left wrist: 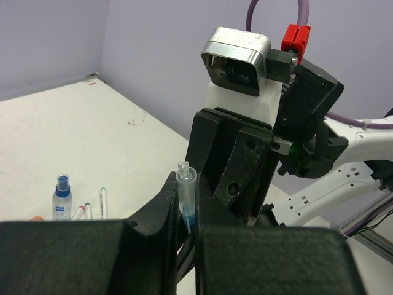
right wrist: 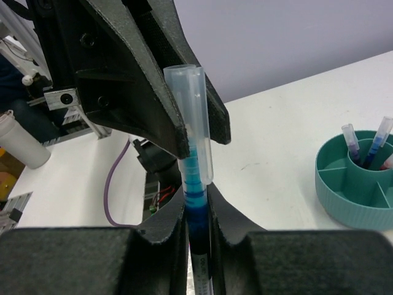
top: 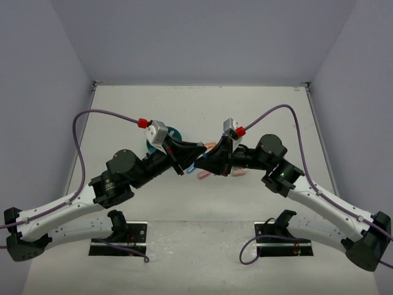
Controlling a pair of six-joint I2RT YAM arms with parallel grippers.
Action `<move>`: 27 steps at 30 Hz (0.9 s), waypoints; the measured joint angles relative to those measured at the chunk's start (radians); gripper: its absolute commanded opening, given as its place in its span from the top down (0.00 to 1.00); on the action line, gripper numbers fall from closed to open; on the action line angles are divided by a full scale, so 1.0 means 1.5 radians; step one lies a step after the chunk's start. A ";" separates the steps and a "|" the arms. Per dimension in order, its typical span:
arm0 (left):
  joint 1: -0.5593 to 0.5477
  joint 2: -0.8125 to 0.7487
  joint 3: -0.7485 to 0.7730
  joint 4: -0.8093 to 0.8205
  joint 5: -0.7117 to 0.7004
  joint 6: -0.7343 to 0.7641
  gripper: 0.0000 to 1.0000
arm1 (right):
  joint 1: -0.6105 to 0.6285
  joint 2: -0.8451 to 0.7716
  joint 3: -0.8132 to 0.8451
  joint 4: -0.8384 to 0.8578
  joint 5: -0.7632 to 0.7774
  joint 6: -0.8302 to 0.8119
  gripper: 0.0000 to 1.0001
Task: Sort the stationery into containers
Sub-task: Place the pen in the storage box.
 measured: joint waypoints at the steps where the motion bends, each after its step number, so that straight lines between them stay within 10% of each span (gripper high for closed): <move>1: 0.000 -0.001 0.001 -0.002 0.003 0.005 1.00 | -0.002 0.000 -0.002 0.007 -0.002 0.003 0.79; 3: 0.001 -0.002 0.004 -0.005 0.007 0.016 1.00 | -0.009 -0.002 -0.005 0.015 -0.005 0.011 0.66; 12: 0.001 -0.003 0.023 -0.015 0.013 0.052 1.00 | -0.020 -0.023 -0.011 0.028 -0.005 0.018 0.61; 17: 0.001 -0.004 0.038 -0.038 -0.014 0.064 1.00 | -0.020 -0.023 -0.015 0.018 -0.009 0.010 0.01; 27: 0.028 0.074 0.069 -0.063 -0.412 0.127 1.00 | -0.020 -0.157 -0.091 -0.158 0.313 -0.029 0.01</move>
